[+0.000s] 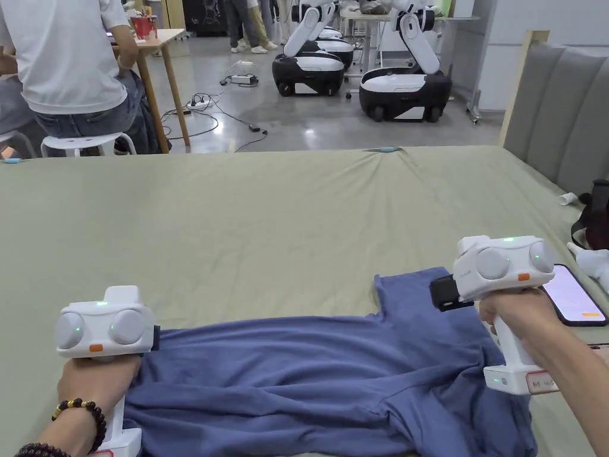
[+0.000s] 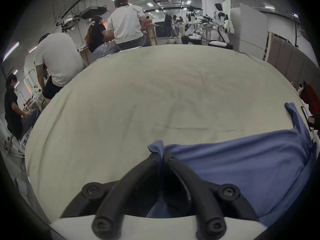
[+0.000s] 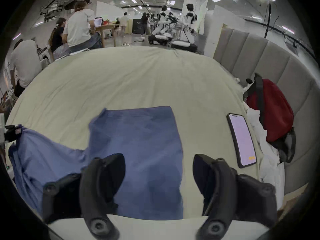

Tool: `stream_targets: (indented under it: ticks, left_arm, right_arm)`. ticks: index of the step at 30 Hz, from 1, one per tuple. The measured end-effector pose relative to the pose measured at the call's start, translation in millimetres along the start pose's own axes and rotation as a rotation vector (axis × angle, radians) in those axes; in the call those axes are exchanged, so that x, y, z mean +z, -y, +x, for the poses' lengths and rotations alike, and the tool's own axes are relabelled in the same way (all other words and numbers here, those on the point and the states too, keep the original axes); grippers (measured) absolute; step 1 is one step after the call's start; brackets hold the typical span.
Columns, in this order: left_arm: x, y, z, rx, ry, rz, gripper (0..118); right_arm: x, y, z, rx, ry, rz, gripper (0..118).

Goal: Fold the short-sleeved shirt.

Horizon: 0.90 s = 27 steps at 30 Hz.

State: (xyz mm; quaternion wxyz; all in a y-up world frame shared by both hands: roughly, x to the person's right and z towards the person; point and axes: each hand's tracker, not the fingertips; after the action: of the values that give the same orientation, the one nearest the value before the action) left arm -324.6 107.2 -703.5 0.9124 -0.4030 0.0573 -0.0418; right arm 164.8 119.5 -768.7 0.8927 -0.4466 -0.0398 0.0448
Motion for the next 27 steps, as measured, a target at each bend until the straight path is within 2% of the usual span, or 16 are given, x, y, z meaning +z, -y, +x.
stream_targets:
  ticks: [5,7,8,9,10,12,13,15,19,23,25,27]
  left_arm:
    - [-6,2,-1,0.011,0.012,-0.012,2]
    - [-11,2,-2,0.012,0.014,-0.016,2]
    - [-11,2,-1,0.011,0.013,-0.016,2]
    - [-11,3,-1,0.006,0.012,-0.017,2]
    - [-14,2,0,0.0,0.01,-0.019,2]
    - [-12,0,0,-0.008,0.007,-0.015,2]
    - [-9,0,0,-0.008,0.007,-0.012,2]
    - [6,0,0,0.004,0.009,0.012,2]
    - [34,1,-11,0.013,0.047,0.053,2]
    - [77,14,-28,0.02,0.081,0.116,2]
    - [99,27,-38,0.023,0.092,0.139,2]
    - [119,50,-45,0.021,0.094,0.157,2]
  right_arm:
    - [-20,12,3,-0.029,0.046,-0.089,73]
    - [-26,23,5,-0.064,0.012,-0.117,63]
    - [-22,28,5,-0.1,-0.017,-0.073,58]
    - [-17,29,4,-0.096,0.003,-0.068,41]
    - [-11,28,2,-0.086,0.006,-0.064,1]
    - [-2,24,-3,-0.063,-0.017,-0.024,0]
    - [3,23,-4,-0.054,0.008,-0.024,0]
    - [20,22,-10,-0.005,0.004,0.004,0]
    - [55,19,-13,0.031,0.004,0.091,0]
    - [121,40,-12,0.071,-0.014,0.192,0]
    - [144,58,-9,0.129,0.004,0.231,0]
    - [175,88,-4,0.153,0.001,0.27,0]
